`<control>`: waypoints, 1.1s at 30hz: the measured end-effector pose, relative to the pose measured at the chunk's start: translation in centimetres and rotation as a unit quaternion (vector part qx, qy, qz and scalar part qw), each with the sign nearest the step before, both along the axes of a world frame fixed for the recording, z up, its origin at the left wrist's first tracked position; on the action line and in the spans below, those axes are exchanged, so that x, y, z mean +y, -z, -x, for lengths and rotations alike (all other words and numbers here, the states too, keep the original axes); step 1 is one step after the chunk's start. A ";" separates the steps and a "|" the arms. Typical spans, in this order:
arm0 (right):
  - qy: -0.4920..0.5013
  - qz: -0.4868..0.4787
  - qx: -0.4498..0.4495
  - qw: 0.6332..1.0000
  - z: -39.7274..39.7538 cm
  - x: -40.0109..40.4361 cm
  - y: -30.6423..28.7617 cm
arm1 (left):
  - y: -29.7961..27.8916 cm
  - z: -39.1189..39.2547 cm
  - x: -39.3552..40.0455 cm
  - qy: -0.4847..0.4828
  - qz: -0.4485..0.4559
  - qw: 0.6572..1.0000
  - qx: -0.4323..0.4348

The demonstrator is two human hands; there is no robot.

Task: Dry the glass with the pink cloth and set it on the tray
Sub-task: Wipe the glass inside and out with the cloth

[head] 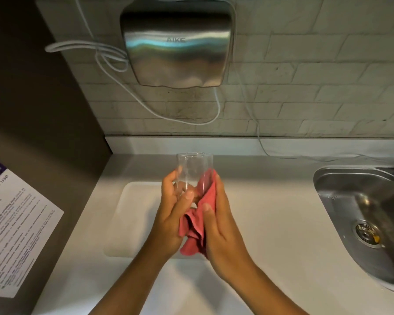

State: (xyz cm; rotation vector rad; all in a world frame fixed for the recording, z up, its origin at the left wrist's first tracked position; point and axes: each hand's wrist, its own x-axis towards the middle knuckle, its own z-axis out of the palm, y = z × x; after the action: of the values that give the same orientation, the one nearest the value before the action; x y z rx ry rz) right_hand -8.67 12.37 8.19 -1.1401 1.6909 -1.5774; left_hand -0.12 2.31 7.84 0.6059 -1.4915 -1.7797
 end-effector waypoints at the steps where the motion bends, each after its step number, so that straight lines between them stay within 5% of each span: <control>1: 0.008 0.004 -0.015 1.000 0.4 -0.2 -0.2 | -0.2 0.1 0.0 0.005 -0.022 1.000 0.005; 19: -0.002 0.057 -0.051 0.997 -0.3 0.2 -1.3 | -1.6 0.1 -0.3 0.020 -0.095 0.995 0.014; 23: 0.016 0.057 -0.084 0.995 -0.8 0.7 -0.2 | -1.5 0.2 0.2 0.012 -0.045 0.999 -0.010; 29: 0.017 0.044 -0.042 0.998 -0.3 0.7 0.0 | -2.0 -0.4 1.0 -0.077 0.126 0.985 -0.090; 33: 0.011 0.030 0.041 0.999 -1.1 1.2 0.1 | -1.8 -0.2 1.6 -0.055 0.032 0.996 -0.065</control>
State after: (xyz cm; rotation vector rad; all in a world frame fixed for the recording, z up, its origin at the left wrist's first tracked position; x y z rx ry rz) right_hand -7.57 13.58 8.14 -1.2363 1.7246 -1.6234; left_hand 0.12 3.94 9.60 0.7691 -1.5647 -1.6285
